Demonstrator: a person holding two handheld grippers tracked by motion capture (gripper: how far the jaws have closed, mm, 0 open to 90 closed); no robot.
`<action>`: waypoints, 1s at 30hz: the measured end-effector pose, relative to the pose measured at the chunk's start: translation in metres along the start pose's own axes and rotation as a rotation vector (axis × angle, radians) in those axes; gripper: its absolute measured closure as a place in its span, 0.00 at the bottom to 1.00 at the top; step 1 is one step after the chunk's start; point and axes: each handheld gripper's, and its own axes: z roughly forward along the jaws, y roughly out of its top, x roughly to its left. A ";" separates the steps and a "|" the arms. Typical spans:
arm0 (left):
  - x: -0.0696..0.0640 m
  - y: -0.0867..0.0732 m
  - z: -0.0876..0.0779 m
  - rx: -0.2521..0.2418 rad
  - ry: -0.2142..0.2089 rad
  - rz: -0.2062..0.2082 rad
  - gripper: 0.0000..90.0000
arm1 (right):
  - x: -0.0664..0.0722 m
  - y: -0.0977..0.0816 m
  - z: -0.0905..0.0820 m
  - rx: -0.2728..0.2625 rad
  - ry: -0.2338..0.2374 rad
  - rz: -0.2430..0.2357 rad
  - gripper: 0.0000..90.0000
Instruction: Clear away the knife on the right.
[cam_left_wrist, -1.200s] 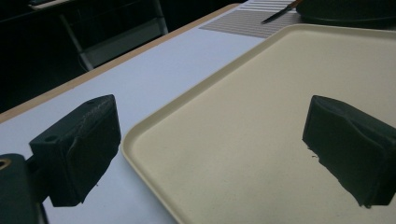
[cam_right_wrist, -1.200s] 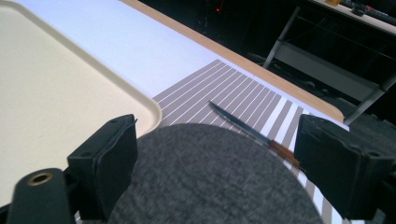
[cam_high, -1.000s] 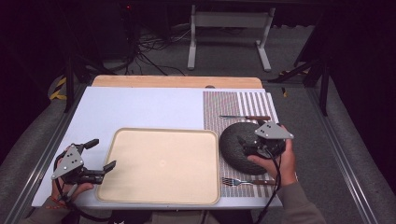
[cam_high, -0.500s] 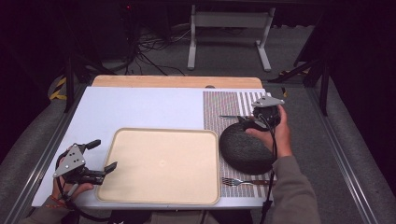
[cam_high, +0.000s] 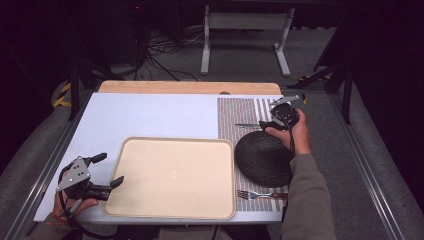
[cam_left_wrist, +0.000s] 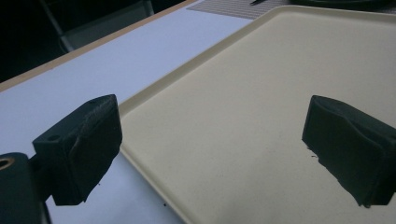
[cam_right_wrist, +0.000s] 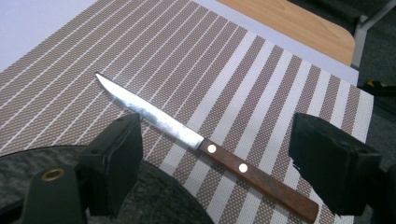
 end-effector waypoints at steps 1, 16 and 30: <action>0.000 -0.001 -0.001 0.003 -0.004 0.000 0.06 | -0.001 0.001 0.003 0.008 -0.005 -0.006 0.21; -0.005 -0.008 -0.019 0.016 0.066 0.015 0.08 | -0.022 -0.010 0.043 0.149 0.007 0.035 0.25; -0.004 -0.009 -0.016 0.022 0.058 0.011 0.09 | -0.031 -0.017 0.045 0.148 0.141 0.045 0.57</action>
